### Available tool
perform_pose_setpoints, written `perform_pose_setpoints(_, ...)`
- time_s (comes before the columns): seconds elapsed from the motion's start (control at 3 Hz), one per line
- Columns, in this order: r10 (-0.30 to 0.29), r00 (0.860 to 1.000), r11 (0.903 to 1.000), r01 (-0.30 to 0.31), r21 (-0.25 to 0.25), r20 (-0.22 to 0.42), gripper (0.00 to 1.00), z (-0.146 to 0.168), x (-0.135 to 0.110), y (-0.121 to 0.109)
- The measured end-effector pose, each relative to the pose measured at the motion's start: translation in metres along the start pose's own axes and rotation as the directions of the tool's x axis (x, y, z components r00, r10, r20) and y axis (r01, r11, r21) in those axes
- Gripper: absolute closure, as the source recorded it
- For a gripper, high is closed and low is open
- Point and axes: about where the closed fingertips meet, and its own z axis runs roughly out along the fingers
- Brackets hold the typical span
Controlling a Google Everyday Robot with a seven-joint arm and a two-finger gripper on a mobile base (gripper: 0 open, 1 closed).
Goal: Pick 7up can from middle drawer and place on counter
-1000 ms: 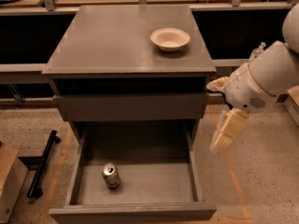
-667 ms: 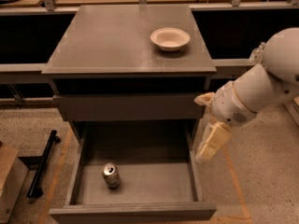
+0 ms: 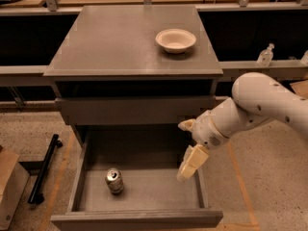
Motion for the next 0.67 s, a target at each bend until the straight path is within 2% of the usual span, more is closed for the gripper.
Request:
perform_pose_setpoints(0.33, 0.036, 0.997, 0.9988, -0.034, -0.035, 0.07, 0.0, 0.0462, -0.0028, -0.0054)
perform_pose_setpoints(0.67, 0.043, 0.996, 0.9988, -0.041, -0.028, 0.079, 0.0, 0.0513, -0.0021, -0.0095)
